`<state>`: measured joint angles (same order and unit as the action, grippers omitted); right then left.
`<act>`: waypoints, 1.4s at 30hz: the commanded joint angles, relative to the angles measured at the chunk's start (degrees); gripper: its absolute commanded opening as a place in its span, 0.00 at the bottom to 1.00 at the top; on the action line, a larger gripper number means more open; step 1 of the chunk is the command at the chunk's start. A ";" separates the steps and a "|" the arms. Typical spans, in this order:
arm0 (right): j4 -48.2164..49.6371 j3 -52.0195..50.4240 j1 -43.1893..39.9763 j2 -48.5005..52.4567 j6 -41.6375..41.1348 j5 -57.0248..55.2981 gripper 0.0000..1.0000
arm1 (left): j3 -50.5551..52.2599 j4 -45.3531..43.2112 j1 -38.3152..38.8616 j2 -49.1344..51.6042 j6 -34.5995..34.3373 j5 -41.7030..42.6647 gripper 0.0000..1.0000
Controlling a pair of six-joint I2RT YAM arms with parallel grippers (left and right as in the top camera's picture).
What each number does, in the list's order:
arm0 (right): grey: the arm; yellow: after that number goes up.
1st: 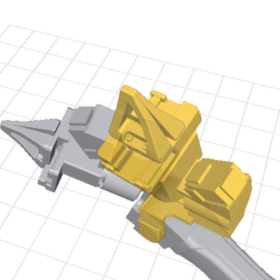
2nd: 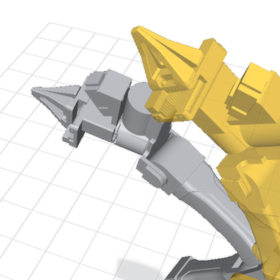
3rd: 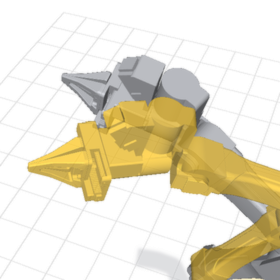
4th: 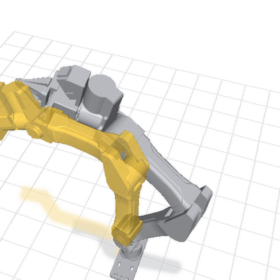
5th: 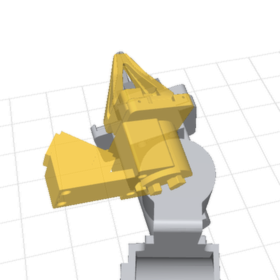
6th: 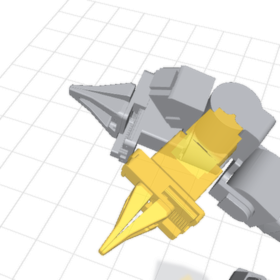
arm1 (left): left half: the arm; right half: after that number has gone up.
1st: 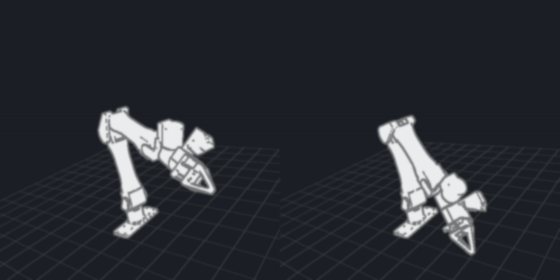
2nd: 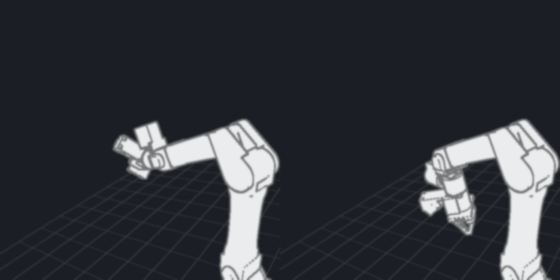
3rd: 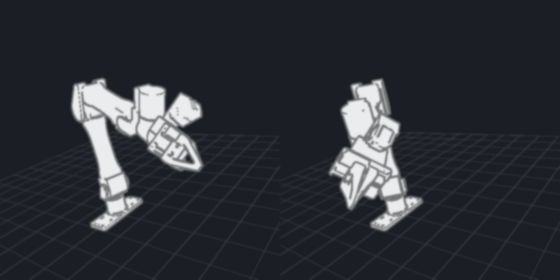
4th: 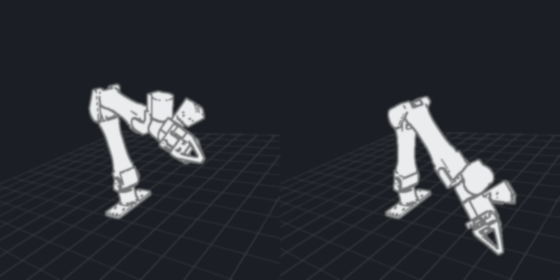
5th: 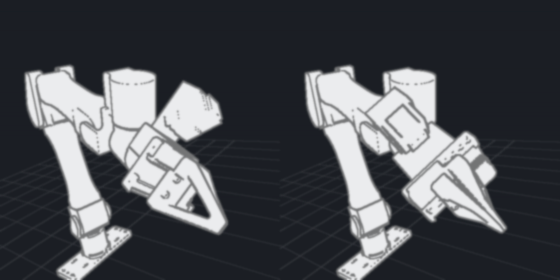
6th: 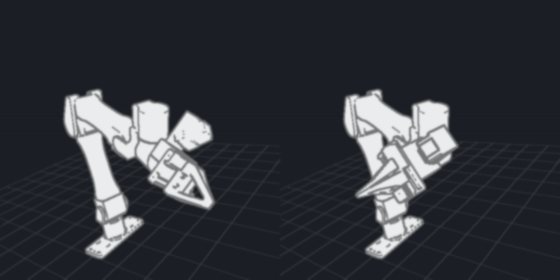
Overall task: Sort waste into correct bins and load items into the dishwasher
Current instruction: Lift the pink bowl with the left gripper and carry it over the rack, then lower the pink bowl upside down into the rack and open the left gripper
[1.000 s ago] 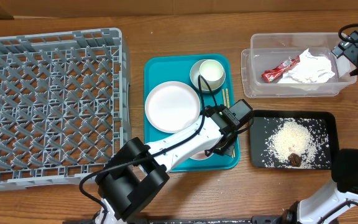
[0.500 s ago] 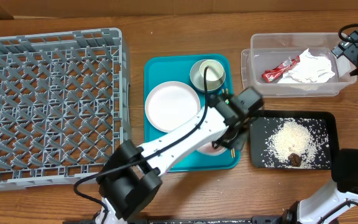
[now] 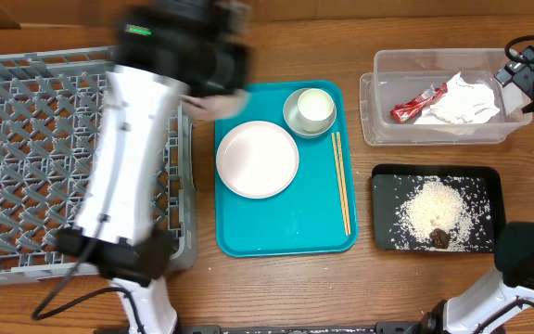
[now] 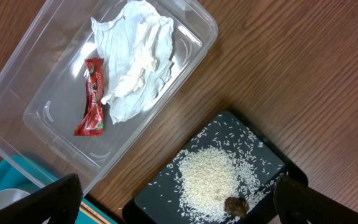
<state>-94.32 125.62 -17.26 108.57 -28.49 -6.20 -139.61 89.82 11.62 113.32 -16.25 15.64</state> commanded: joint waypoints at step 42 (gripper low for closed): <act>0.13 1.09 -0.13 -1.20 -0.02 -0.20 1.00 | 1.01 2.29 -53.33 35.82 29.90 47.30 0.04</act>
<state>-94.35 125.62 -17.26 108.57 -28.49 -6.20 -139.06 91.26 -41.69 147.65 14.98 78.41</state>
